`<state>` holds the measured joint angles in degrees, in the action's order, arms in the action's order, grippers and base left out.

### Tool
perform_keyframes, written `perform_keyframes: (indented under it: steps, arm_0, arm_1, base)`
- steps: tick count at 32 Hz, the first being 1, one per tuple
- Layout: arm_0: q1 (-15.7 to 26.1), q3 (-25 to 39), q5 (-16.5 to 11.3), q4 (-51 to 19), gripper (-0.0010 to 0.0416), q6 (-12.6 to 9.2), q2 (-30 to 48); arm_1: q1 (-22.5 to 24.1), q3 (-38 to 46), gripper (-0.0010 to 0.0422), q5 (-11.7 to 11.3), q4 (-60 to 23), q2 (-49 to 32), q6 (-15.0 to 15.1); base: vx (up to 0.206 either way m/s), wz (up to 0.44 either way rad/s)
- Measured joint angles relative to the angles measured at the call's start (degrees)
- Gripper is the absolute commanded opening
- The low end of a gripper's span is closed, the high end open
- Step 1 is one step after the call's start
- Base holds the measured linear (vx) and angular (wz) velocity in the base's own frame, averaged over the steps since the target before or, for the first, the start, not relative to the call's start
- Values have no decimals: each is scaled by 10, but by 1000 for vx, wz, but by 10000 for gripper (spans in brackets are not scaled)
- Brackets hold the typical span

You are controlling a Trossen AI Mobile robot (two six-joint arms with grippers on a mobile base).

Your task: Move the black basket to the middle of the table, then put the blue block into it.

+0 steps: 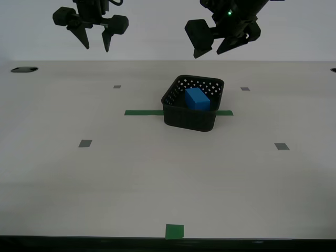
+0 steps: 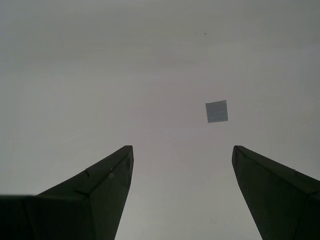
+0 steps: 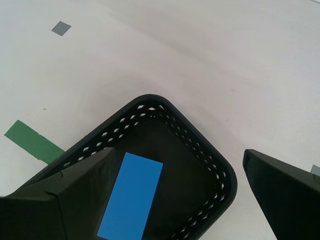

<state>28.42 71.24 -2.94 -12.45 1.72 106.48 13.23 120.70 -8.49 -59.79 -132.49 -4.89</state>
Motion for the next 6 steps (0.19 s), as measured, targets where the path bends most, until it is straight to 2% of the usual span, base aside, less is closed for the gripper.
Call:
perform_keyframes:
  steps: [6]
  arm_0:
    - [0, 0, 0, 0, 355, 0, 0]
  arm_1:
    - [0, 0, 267, 0, 0, 0, 0]
  base:
    - [0, 0]
